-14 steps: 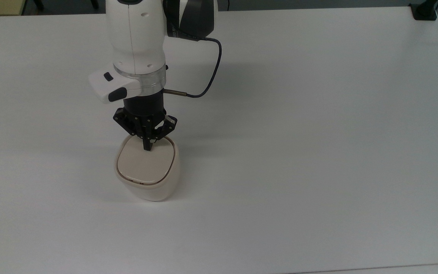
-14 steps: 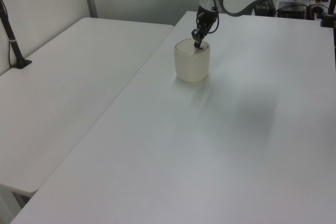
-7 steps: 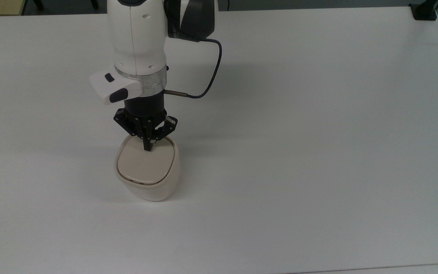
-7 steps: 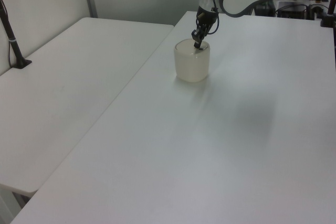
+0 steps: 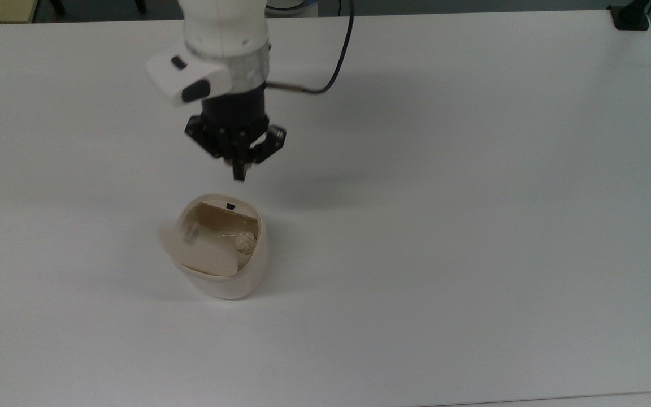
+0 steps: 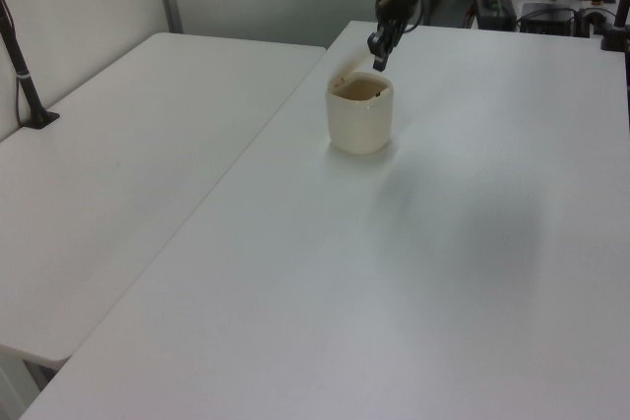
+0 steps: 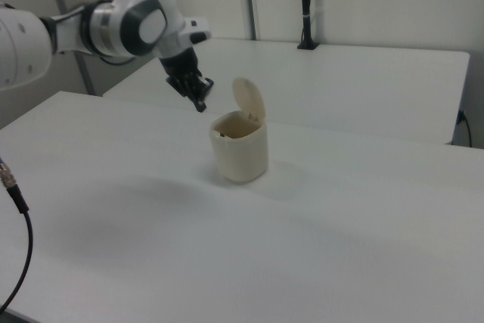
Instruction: Open the trash bin
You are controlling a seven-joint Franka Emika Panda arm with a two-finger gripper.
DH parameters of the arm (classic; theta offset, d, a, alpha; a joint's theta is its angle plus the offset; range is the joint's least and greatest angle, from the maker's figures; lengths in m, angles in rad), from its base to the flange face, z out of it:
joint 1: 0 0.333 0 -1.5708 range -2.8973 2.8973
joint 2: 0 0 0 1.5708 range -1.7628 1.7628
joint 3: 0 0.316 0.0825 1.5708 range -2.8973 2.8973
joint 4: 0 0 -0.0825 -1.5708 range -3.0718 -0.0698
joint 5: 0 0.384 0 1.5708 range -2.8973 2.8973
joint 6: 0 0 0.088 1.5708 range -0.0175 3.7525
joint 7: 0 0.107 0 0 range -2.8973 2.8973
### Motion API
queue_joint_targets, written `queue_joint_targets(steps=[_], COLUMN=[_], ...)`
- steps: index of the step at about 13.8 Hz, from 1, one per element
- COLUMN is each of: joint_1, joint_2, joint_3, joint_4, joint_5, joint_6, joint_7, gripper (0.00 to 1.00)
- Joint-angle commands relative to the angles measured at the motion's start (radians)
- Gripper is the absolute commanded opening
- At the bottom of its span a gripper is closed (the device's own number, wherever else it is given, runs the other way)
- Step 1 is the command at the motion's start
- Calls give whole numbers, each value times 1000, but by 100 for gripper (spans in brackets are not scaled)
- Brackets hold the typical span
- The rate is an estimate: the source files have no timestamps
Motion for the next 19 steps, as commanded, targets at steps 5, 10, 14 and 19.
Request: queue_joint_targets(steps=[5,10,14,19], joint_1=[31,28,25,17], joint_2=[-223,-322,-332,-329], joint_3=[1,0,0,0], joint_4=[-71,-111,-118,-117], joint_5=[-6,-7,-6,-15], joint_6=[-283,-469,-493,-473], joint_7=[-43,-103,-112,-112], gripper=[0,7,40,100])
